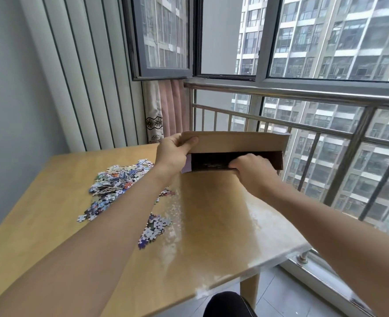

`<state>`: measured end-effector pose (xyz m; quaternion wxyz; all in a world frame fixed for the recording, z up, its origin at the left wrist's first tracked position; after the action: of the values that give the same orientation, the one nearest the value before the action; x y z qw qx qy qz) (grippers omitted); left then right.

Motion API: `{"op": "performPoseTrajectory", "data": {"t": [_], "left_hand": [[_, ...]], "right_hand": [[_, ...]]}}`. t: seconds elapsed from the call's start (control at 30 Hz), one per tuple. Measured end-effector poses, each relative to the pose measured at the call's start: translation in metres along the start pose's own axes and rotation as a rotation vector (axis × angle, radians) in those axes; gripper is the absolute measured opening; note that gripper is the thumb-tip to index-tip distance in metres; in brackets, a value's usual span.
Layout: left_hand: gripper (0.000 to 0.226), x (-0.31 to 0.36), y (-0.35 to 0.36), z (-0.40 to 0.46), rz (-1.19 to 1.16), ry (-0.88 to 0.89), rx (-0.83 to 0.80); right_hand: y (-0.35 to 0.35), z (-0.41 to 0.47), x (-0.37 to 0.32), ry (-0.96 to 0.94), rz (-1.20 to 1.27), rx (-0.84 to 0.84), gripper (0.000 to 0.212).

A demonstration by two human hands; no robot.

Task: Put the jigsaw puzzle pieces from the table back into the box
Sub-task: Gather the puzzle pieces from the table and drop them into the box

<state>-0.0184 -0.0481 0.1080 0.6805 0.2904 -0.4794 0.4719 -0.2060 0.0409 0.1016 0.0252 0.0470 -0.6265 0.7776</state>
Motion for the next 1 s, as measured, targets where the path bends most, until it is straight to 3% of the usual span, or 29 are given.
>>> {"op": "performPoseTrajectory", "data": {"t": [0.1, 0.2, 0.3, 0.63, 0.7, 0.77, 0.9, 0.93, 1.0], "left_hand": [[0.019, 0.009, -0.004, 0.006, 0.091, 0.087, 0.026], [0.036, 0.012, -0.007, 0.008, 0.117, 0.067, 0.026], [0.028, 0.002, -0.007, 0.002, 0.147, 0.058, 0.058], [0.024, -0.044, -0.008, -0.025, 0.345, -0.090, 0.061], [0.028, -0.053, -0.007, -0.033, 0.372, -0.120, 0.041], [0.034, -0.066, -0.003, -0.040, 0.406, -0.172, -0.005], [0.021, -0.089, 0.003, -0.058, 0.465, -0.269, -0.111], [0.012, -0.091, 0.002, -0.061, 0.490, -0.292, -0.165], [0.020, -0.091, -0.004, -0.062, 0.514, -0.354, -0.319]], "right_hand": [[-0.013, 0.006, 0.010, 0.063, 0.063, 0.239, 0.019], [-0.026, 0.011, 0.005, 0.029, 0.112, 0.234, 0.021], [-0.025, 0.010, 0.001, 0.005, 0.128, 0.261, 0.020], [0.025, 0.003, -0.012, 0.032, 0.135, -0.105, 0.009], [0.034, 0.001, -0.020, 0.022, 0.162, -0.218, 0.020], [0.040, -0.004, -0.029, -0.014, 0.240, -0.343, 0.028], [0.035, -0.018, -0.057, -0.119, 0.375, -0.479, 0.028], [0.029, -0.021, -0.065, -0.154, 0.386, -0.506, 0.029], [0.017, -0.023, -0.075, -0.189, 0.463, -0.518, 0.023]]}}
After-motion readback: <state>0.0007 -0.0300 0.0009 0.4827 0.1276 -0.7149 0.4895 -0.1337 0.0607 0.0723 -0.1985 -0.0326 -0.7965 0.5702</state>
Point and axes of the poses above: each hand's wrist, its own z-axis towards the middle knuckle, its own y-axis out of the palm, x = y × z, the point moved 3 cm from there along z, towards the middle knuckle, and after that the axes turned 13 degrees about -x, right-handed, at the moved point
